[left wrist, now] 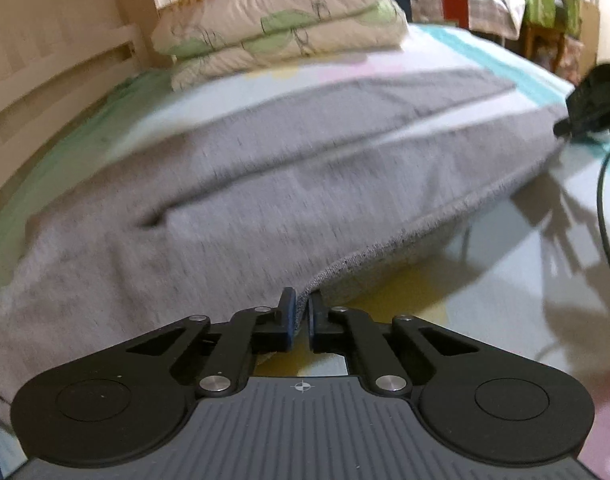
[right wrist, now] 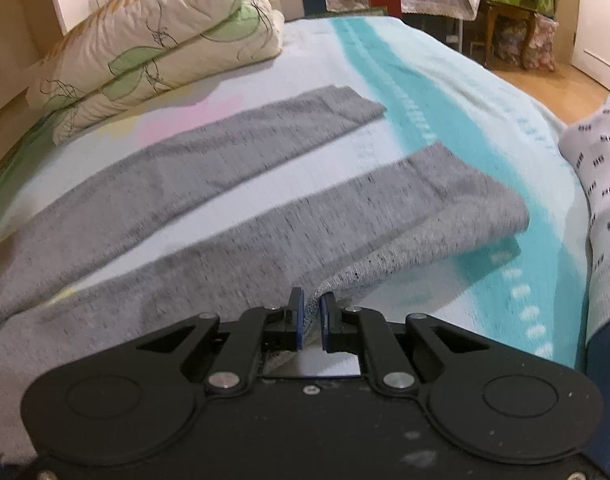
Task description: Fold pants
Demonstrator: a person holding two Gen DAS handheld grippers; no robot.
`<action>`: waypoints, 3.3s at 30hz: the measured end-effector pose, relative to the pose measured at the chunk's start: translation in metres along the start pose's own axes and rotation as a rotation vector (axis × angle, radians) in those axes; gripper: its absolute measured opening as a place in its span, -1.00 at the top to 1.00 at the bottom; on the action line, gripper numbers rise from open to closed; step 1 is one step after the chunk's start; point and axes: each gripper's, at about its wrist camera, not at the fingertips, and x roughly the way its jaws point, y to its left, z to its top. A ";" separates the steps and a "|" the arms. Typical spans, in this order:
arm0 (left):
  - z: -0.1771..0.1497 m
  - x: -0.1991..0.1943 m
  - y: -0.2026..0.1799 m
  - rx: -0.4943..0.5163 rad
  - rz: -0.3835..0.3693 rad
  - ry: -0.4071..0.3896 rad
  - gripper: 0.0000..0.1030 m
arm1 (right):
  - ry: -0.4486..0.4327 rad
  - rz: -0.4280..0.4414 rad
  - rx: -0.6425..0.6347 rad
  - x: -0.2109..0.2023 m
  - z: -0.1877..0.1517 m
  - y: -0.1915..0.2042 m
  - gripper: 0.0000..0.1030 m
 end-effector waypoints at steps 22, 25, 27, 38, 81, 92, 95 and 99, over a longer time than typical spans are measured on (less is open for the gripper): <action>0.169 0.083 0.063 0.116 0.117 -0.185 0.89 | -0.173 0.066 -0.096 0.043 0.126 0.066 0.81; 0.182 0.124 0.074 0.087 0.122 -0.118 0.89 | -0.141 0.081 -0.112 0.081 0.156 0.086 0.81; 0.185 0.152 0.081 0.069 0.126 -0.063 0.89 | -0.113 0.087 -0.129 0.107 0.168 0.098 0.81; 0.157 0.235 0.091 0.056 0.104 0.138 0.90 | -0.047 0.179 -0.225 0.161 0.164 0.098 0.71; 0.150 0.231 0.097 0.117 0.064 0.079 0.93 | -0.055 0.124 -0.232 0.219 0.231 -0.039 0.07; 0.149 0.202 0.090 0.121 0.132 -0.033 0.94 | -0.181 0.233 -0.231 0.163 0.213 -0.040 0.96; 0.169 0.187 0.091 0.160 0.154 -0.101 0.94 | -0.246 0.189 -0.229 0.148 0.220 -0.041 0.96; 0.213 0.203 0.098 0.141 0.126 -0.070 0.94 | -0.264 0.111 -0.170 0.157 0.235 -0.048 0.96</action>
